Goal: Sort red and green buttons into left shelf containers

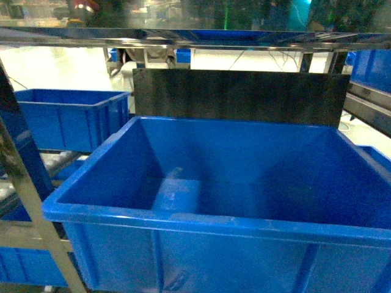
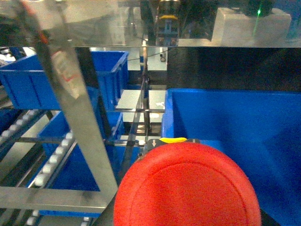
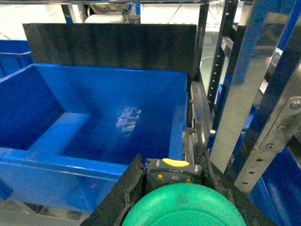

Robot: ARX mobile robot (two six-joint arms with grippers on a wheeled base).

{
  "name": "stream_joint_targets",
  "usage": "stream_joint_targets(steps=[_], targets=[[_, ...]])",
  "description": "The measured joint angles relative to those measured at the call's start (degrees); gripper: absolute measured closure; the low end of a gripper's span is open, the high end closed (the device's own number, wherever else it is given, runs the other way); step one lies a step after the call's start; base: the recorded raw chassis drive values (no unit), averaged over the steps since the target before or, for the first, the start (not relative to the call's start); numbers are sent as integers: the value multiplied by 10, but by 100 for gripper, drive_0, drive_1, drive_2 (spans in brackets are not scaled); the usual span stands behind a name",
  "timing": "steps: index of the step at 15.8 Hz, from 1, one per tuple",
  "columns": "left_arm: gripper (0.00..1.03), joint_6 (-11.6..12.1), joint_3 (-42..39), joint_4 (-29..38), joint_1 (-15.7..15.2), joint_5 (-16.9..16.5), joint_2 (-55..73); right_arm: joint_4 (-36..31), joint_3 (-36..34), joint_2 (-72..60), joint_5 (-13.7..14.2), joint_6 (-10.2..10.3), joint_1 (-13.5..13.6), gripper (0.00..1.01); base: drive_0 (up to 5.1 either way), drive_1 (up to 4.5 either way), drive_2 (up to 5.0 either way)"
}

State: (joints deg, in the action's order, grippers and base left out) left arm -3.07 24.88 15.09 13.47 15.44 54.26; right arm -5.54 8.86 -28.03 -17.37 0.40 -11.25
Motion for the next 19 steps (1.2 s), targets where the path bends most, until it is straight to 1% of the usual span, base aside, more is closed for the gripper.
stream_joint_targets(steps=[13, 16, 17, 19], targets=[[79, 0, 0, 0, 2, -2, 3, 0, -1, -2, 2, 0, 0, 71, 1, 127, -125], [79, 0, 0, 0, 2, -2, 3, -2, -1, -3, 1, 0, 1, 71, 0, 0, 0], [79, 0, 0, 0, 2, -2, 3, -23, -2, -13, -8, -2, 12, 71, 0, 0, 0], [79, 0, 0, 0, 2, -2, 3, -59, -3, -51, -11, -5, 46, 71, 0, 0, 0]])
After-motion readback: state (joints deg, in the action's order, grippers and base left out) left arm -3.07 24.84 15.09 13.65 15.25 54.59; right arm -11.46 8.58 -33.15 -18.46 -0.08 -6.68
